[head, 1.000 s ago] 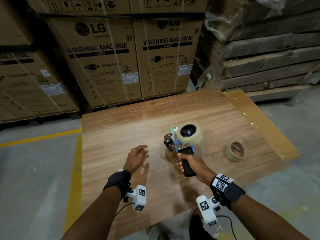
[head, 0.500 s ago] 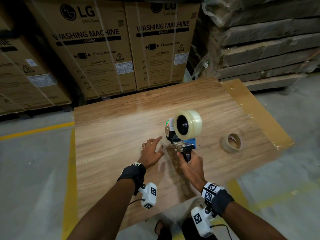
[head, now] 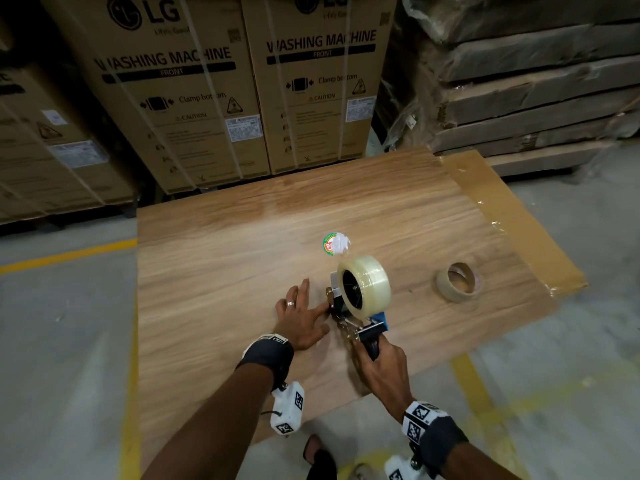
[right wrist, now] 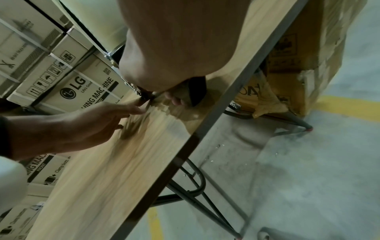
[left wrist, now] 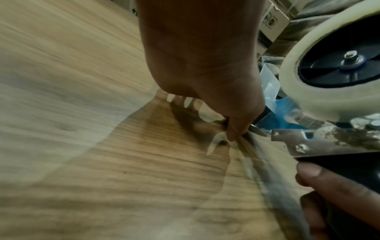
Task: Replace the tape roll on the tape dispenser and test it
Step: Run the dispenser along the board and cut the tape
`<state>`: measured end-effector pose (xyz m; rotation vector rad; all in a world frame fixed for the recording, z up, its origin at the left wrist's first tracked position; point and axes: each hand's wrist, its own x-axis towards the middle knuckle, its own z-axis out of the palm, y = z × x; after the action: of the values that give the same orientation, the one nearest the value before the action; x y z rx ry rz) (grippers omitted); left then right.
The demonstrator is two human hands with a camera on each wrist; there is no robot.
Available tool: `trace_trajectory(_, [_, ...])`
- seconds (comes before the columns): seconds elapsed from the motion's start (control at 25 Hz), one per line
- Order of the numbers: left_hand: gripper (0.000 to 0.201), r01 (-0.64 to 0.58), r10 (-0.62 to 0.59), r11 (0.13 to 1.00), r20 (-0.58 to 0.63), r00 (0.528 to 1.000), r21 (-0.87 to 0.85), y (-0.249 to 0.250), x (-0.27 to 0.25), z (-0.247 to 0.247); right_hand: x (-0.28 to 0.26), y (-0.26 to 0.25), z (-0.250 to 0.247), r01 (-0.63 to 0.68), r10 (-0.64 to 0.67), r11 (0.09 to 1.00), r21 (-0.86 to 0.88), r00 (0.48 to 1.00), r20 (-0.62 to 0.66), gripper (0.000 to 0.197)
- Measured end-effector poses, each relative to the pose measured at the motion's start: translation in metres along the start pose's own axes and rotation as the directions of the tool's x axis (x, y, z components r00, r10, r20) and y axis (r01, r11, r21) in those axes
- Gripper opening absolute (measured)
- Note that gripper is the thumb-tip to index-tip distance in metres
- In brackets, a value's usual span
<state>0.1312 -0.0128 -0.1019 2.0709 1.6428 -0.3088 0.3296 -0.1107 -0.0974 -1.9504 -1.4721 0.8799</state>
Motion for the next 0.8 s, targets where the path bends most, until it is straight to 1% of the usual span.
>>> trace_trajectory(0.08, [0.061, 0.005, -0.003, 0.994, -0.020, 1.000, 0.113, -0.002, -0.001, -0.001, -0.003, 0.001, 0.002, -0.003, 0.004, 0.998, -0.070, 1.000, 0.013, 0.025])
trace_trajectory(0.12, [0.064, 0.012, -0.008, 0.991, -0.034, 0.999, 0.132, -0.002, 0.000, -0.002, -0.003, 0.001, 0.002, -0.005, 0.008, 0.991, -0.133, 1.000, 0.016, 0.027])
trace_trajectory(0.2, [0.070, 0.025, -0.019, 0.989, -0.046, 0.999, 0.149, -0.003, 0.001, 0.000, -0.004, -0.003, -0.002, -0.003, 0.010, 0.974, -0.228, 1.000, 0.029, 0.032])
trace_trajectory(0.36, [0.074, 0.055, -0.046, 0.987, -0.065, 0.997, 0.153, 0.000, -0.003, 0.006, -0.001, -0.009, -0.014, 0.033, 0.023, 0.922, -0.385, 0.990, 0.140, 0.042])
trace_trajectory(0.48, [0.074, 0.073, -0.068, 0.989, -0.047, 0.997, 0.129, 0.002, -0.004, 0.009, 0.001, -0.012, -0.012, 0.009, 0.070, 0.907, -0.422, 0.983, 0.170, 0.045])
trace_trajectory(0.6, [0.074, 0.097, -0.095, 0.989, -0.030, 0.995, 0.115, 0.005, -0.005, 0.006, 0.000, -0.012, -0.011, -0.018, 0.101, 0.901, -0.434, 0.980, 0.169, 0.045])
trace_trajectory(0.68, [0.078, 0.104, -0.102, 0.986, -0.025, 0.995, 0.131, 0.006, -0.005, 0.005, -0.003, -0.012, -0.011, -0.020, 0.098, 0.906, -0.424, 0.982, 0.164, 0.043])
trace_trajectory(0.8, [0.090, 0.113, -0.114, 0.985, 0.000, 0.994, 0.134, 0.009, -0.007, 0.001, -0.009, -0.012, -0.013, -0.024, 0.099, 0.912, -0.409, 0.982, 0.162, 0.041])
